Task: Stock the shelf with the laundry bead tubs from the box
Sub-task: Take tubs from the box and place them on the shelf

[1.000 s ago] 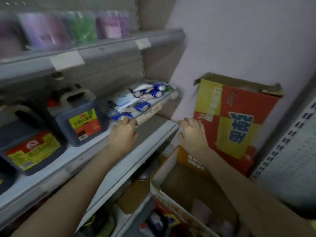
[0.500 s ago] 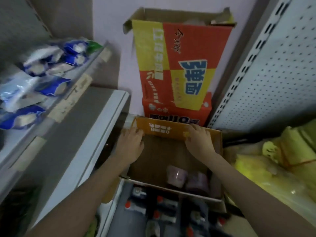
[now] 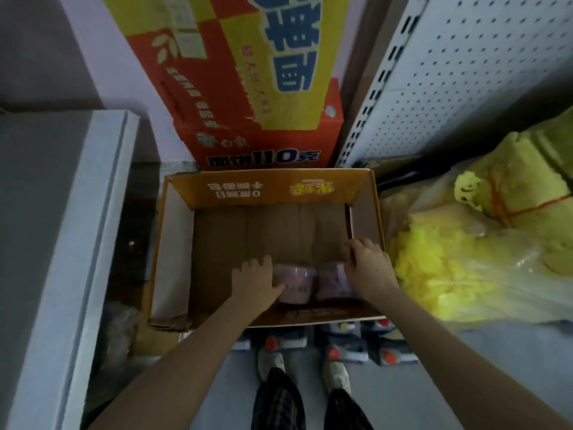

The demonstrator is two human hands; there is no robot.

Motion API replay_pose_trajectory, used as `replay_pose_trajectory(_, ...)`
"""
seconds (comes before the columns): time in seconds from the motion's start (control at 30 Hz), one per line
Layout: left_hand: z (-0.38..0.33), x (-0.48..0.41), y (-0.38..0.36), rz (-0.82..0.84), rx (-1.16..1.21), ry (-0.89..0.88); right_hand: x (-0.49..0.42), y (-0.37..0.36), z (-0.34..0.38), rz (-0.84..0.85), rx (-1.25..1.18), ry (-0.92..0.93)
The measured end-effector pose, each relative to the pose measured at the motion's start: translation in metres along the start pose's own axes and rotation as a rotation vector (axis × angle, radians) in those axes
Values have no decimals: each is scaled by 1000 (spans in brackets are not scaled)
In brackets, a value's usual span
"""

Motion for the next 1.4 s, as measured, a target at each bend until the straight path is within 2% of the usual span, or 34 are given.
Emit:
replay_pose_trajectory(0.2,-12,-30,-48,146,238,92,-2,-28,-10,47,-85,-63)
replay_pose_trajectory(0.4,-16,-54,-74,206,531,184,-3,-45,-12,39,-99,-58)
replay_pose_trajectory(0.53,-19,-58,-78,83,672,190,-4,-51,-11,87,-70,-17)
replay_pose_trajectory(0.73,-8,-64,-62,-8,660,148,-12,-55,-8,114,3,41)
replay_pose_trajectory(0.87,15,-61,-37,-120,715,123,-31,-57,3,170,231,256)
replay_pose_trajectory(1.0,35,-55,-22,-160,762,139,-44,-67,10,378,493,523)
replay_pose_trajectory(1.13,41,-46,-20,-207,803,136,-50,-84,6,381,842,762)
replay_pose_trajectory(1.4,45,-41,-25,-261,866,173,-62,-102,11,397,973,934)
Point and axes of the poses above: each hand's wrist, its own x-axis away from the middle knuckle, its own y-axis out of the back of the hand, z = x × y, the point moved 4 cm from there along -x, towards the middle knuckle, and after that the axes turned 11 degrees about x, right-handed, at the moved point
